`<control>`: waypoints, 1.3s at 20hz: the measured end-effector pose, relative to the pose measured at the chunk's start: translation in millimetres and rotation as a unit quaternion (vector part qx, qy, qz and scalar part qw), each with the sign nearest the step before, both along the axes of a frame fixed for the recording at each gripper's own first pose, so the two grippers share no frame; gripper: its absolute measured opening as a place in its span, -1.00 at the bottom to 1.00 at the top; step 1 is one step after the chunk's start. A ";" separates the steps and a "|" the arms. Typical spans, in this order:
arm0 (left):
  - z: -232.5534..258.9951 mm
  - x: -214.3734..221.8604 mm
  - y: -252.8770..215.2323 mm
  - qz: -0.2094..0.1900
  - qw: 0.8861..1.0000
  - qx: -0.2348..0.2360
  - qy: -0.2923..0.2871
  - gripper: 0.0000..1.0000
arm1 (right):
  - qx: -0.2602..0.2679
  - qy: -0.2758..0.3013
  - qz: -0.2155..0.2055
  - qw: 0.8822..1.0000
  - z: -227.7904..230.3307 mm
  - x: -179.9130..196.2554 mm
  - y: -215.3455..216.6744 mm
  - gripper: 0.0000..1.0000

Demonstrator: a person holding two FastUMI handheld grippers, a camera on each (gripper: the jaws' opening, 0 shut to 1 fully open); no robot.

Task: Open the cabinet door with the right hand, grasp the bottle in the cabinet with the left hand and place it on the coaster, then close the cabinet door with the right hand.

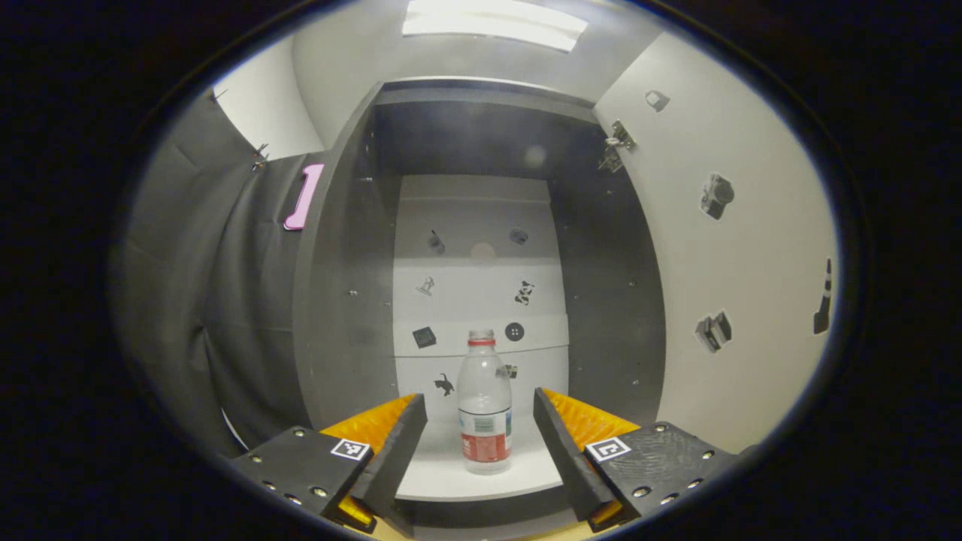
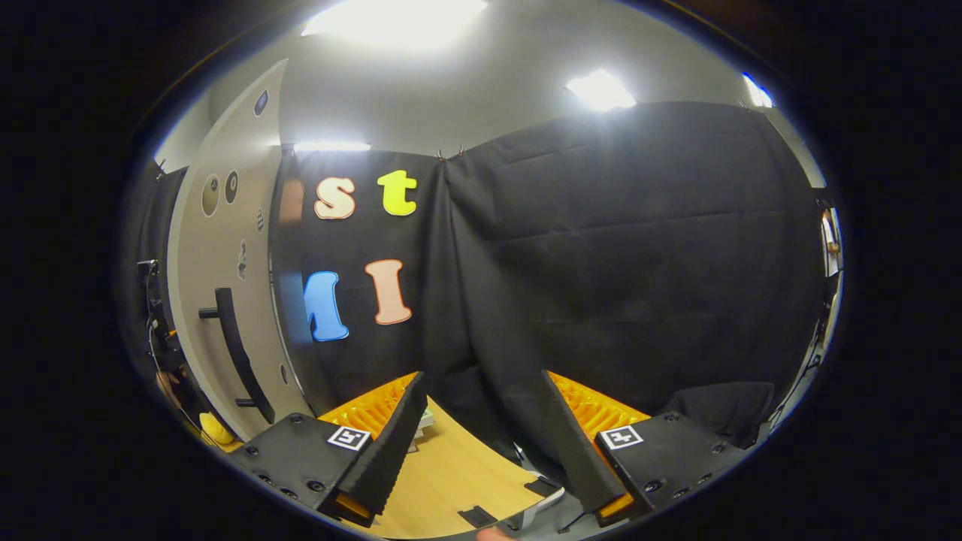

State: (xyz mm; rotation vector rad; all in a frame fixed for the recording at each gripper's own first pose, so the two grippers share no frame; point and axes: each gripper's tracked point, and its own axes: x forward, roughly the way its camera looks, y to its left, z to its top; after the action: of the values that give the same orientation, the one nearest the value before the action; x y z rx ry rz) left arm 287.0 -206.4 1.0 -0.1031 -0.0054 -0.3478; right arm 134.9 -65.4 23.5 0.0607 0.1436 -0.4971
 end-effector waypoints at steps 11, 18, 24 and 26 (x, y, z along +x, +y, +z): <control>-42.2 69.9 -33.3 -0.019 1.000 0.014 0.019 0.72 | -0.019 0.015 -0.043 0.999 -12.1 19.3 10.5 0.91; -53.0 85.5 -37.6 -0.025 0.999 0.010 0.028 0.72 | -0.032 0.016 -0.044 0.998 -8.1 27.1 16.8 0.91; -33.0 61.2 -19.0 -0.022 1.000 -0.011 0.018 0.48 | -0.026 0.015 -0.012 0.999 -9.6 42.8 15.2 0.91; -22.2 46.5 -5.6 -0.010 1.000 -0.016 0.013 0.53 | -0.039 0.016 0.001 0.999 -6.1 48.6 10.0 0.83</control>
State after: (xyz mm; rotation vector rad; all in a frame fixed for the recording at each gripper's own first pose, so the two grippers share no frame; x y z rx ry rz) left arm 333.5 -212.0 -21.2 -0.1384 0.0153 -0.3661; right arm 183.5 -55.3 17.4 -0.0233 0.1548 -0.5021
